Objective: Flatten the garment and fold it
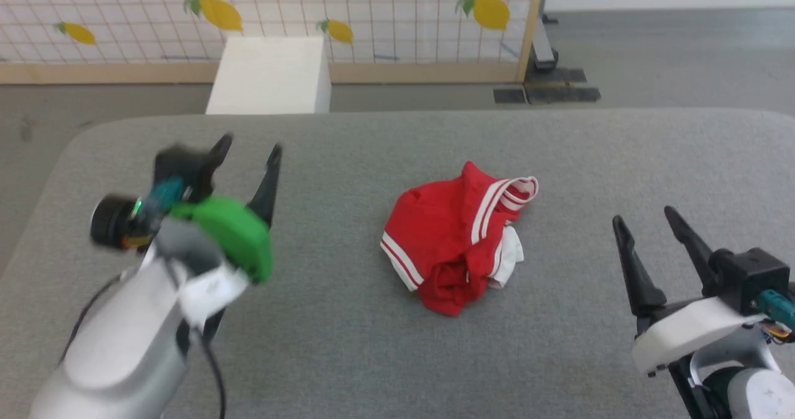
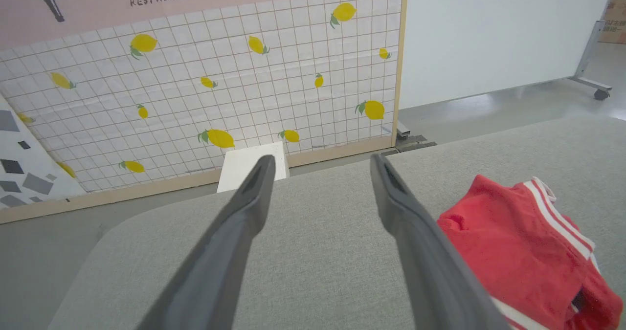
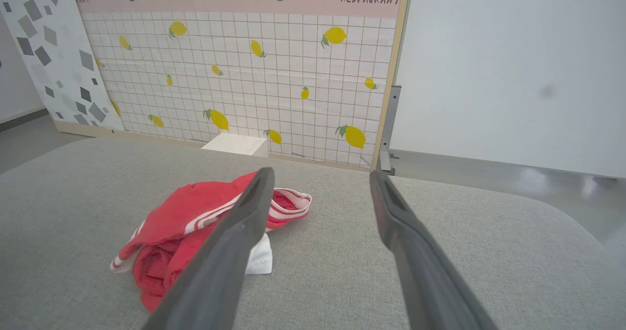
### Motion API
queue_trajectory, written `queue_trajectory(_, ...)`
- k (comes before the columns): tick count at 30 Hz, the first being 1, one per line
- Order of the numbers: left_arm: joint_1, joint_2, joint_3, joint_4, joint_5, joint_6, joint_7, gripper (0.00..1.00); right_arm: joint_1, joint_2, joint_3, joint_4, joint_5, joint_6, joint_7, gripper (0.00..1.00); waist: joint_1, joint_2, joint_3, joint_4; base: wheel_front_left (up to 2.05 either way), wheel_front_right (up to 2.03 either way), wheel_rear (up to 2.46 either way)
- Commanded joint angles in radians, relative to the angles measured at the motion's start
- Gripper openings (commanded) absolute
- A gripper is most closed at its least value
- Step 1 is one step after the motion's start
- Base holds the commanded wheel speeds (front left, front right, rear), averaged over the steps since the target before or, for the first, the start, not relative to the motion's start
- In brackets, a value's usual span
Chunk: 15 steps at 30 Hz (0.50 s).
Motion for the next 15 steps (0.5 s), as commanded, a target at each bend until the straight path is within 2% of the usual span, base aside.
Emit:
queue_trajectory(1, 0.053, 0.014, 0.011, -0.02, -0.007, 0.025, -0.024, 1.0, 0.019, -0.002, 0.003, -0.004, 0.007, -0.001, -0.004, 1.0, 0.0, 0.0, -0.033, 0.026, 0.0, 0.0, 0.0)
queue_trajectory(6, 0.213, 0.057, 0.031, -0.121, -0.006, 0.101, -0.095, 1.0, 0.043, -0.01, 0.017, -0.005, 0.012, -0.001, -0.01, 1.0, 0.0, 0.0, -0.039, 0.029, 0.0, 0.0, 0.0)
queue_trajectory(15, 0.364, 0.061, 0.015, -0.241, 0.032, 0.196, -0.166, 1.0, 0.084, 0.004, 0.032, 0.003, 0.003, -0.001, -0.027, 1.0, 0.0, 0.0, -0.035, 0.025, 0.0, 0.0, 0.0)
